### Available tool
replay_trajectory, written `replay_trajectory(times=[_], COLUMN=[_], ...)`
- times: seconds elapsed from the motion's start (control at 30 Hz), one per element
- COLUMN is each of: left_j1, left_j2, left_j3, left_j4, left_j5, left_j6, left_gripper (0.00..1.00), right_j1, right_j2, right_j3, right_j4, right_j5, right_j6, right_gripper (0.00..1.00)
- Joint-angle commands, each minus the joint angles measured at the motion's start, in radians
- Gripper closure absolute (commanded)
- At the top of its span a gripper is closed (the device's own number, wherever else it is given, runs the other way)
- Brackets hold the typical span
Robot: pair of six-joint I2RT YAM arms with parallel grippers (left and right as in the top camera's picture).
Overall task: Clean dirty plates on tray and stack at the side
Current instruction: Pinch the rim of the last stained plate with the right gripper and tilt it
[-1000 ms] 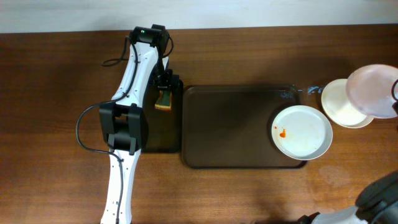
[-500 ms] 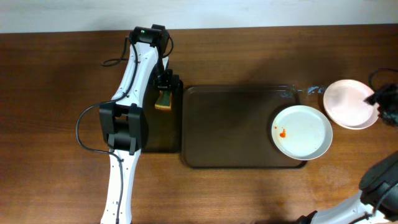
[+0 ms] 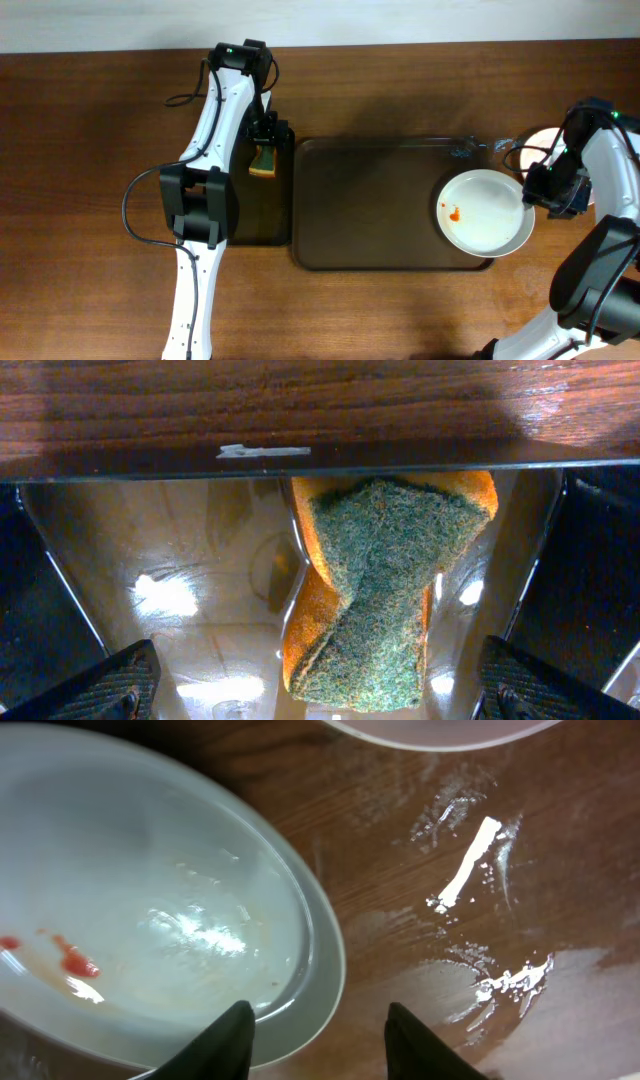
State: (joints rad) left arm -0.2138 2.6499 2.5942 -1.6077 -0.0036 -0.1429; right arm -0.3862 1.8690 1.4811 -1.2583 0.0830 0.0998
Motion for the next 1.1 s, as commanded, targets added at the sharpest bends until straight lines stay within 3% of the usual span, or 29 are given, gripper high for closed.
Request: replay_trajectory(times=[0.0, 0.07, 0.27, 0.4, 0.47, 0.53, 0.63, 0.97, 1.0, 1.07], left_j1=[-0.001, -0.001, -0.001, -0.001, -0.001, -0.001, -0.001, -0.001, -0.001, -0.001], left_j2=[0.004, 0.004, 0.004, 0.004, 0.004, 0.004, 0.004, 0.004, 0.004, 0.004], left_j3=[0.0, 0.0, 0.0, 0.0, 0.0, 0.0, 0.0, 0.0, 0.0, 0.0], left_j4=[-0.001, -0.001, -0.001, -0.001, -0.001, -0.001, -0.001, -0.001, -0.001, -0.001], left_j5=[0.008, 0.007, 0.008, 0.008, 0.008, 0.008, 0.008, 0.008, 0.008, 0.008], left_j6=[0.002, 0.002, 0.002, 0.002, 0.002, 0.002, 0.002, 0.002, 0.002, 0.002], left_gripper=[0.0, 0.0, 0.0, 0.0, 0.0, 0.0, 0.0, 0.0, 0.0, 0.0], right_j1=[-0.009, -0.009, -0.01, -0.006, -0.006, -0.006, 0.021, 0.352, 0.375, 0.392], right_j2=[-0.01, -0.01, -0.01, -0.01, -0.01, -0.01, -0.01, -0.01, -0.01, -0.01], right_j3=[-0.04, -0.072, -0.181, -0.187, -0.187, -0.187, -0.187, -0.187, -0.187, -0.187], right_j4=[0.018, 0.06, 0.176, 0.179, 0.178, 0.174, 0.174, 0.228, 0.243, 0.285], right_j5=[0.047, 0.05, 0.053, 0.036, 0.017, -0.064, -0.258, -0.282, -0.281, -0.282], right_j6=[0.045, 0.045, 0.093, 0.093, 0.093, 0.093, 0.067, 0.127, 0.126, 0.109], right_gripper=[0.61, 0.72, 0.74, 0.88, 0.89, 0.96, 0.96, 0.94, 0.8, 0.62])
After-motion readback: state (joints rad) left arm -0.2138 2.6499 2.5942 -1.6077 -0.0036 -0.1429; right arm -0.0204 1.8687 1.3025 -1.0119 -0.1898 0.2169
